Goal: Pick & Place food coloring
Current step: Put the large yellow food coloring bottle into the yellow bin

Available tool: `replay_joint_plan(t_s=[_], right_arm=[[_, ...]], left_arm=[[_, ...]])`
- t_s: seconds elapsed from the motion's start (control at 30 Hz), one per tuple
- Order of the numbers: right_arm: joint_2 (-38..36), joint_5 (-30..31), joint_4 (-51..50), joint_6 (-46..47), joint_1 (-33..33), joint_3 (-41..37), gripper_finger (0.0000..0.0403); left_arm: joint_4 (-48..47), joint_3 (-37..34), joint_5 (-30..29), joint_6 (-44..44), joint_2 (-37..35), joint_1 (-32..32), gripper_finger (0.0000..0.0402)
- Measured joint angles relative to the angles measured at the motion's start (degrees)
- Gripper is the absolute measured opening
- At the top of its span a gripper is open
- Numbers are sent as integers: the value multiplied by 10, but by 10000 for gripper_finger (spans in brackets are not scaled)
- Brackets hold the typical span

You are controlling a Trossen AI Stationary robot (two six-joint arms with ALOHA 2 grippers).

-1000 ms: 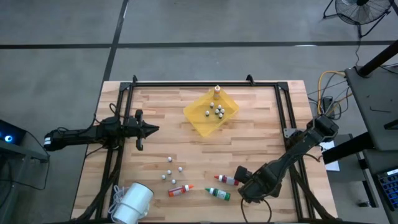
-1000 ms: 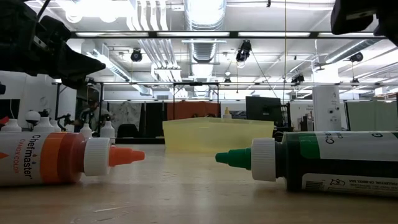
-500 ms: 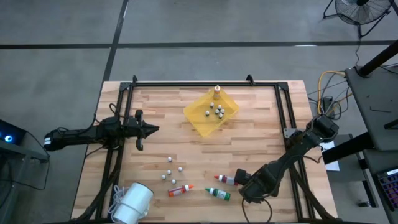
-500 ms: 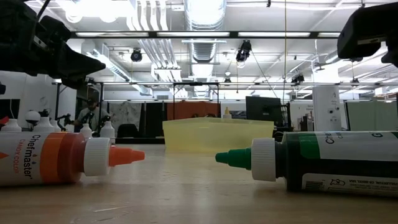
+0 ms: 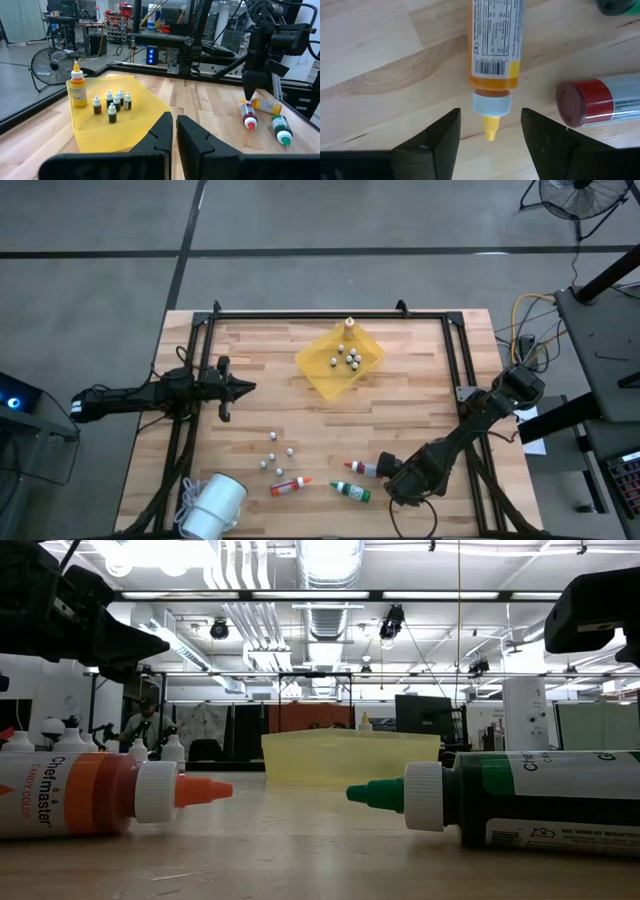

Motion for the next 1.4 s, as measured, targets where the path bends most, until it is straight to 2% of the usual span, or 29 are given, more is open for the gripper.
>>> replay_joint_plan(t_s=[1.13,1.4], right_arm=[[0,-7,58,-24,0,-27,200],[0,-28,66,-23,0,-34,176]], left_arm=[[0,0,0,0,0,0,0],[0,0,0,0,0,0,0]])
